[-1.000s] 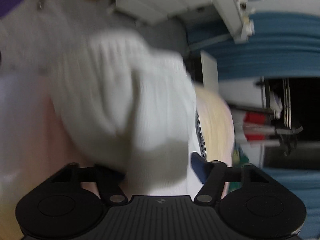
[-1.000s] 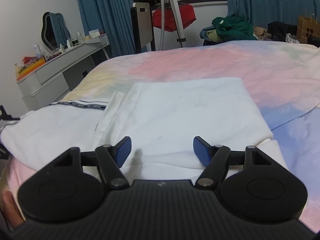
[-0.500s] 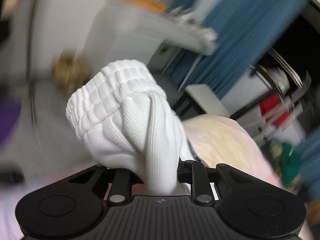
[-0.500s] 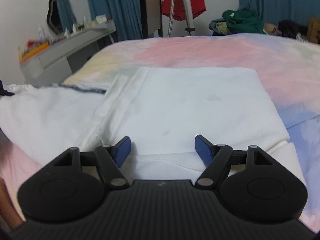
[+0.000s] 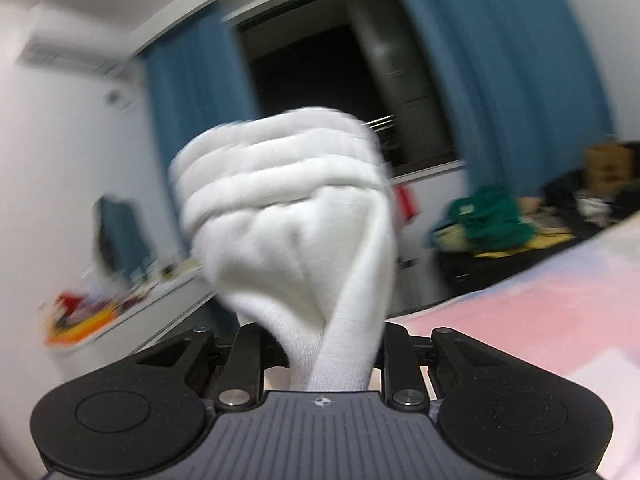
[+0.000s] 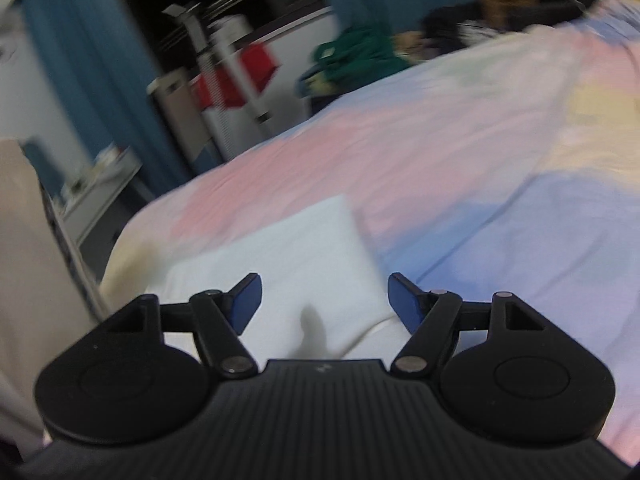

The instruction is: Fold clothes

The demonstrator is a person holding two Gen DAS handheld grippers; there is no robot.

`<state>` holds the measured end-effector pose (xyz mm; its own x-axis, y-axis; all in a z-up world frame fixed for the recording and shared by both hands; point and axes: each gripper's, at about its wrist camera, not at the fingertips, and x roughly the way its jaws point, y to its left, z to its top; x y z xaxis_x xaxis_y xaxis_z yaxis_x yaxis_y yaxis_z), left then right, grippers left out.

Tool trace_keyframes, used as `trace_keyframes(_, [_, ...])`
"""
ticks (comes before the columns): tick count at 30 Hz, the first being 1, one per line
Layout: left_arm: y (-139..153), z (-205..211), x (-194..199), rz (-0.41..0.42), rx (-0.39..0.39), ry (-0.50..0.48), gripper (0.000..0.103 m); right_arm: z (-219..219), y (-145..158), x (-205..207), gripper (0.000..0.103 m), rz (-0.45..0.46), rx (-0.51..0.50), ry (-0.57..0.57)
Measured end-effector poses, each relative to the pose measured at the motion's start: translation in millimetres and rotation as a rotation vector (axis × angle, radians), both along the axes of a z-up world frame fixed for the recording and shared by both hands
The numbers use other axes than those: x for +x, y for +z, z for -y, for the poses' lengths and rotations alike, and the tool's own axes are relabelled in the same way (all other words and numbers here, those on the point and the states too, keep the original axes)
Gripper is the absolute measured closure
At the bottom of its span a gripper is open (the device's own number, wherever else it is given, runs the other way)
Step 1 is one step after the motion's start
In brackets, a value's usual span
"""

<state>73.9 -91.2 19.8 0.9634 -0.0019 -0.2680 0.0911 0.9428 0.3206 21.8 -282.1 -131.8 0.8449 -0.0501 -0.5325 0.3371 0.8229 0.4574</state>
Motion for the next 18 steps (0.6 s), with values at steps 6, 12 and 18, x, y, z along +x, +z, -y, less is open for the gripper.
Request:
trace_keyframes(6, [-40, 127, -30, 0.023, 0.146, -0.204, 0.081, 45, -5, -16, 0.029, 0.034, 0.116, -0.149])
trace_keyframes(12, [-119, 186, -55, -0.009, 0.292, -0.275, 0.079, 69, -15, -26, 0.029, 0.066, 0.228, -0.217])
trace_keyframes(18, [-132, 167, -55, -0.017, 0.383, -0.31, 0.051, 73, -23, -18, 0.029, 0.11, 0.343, -0.154])
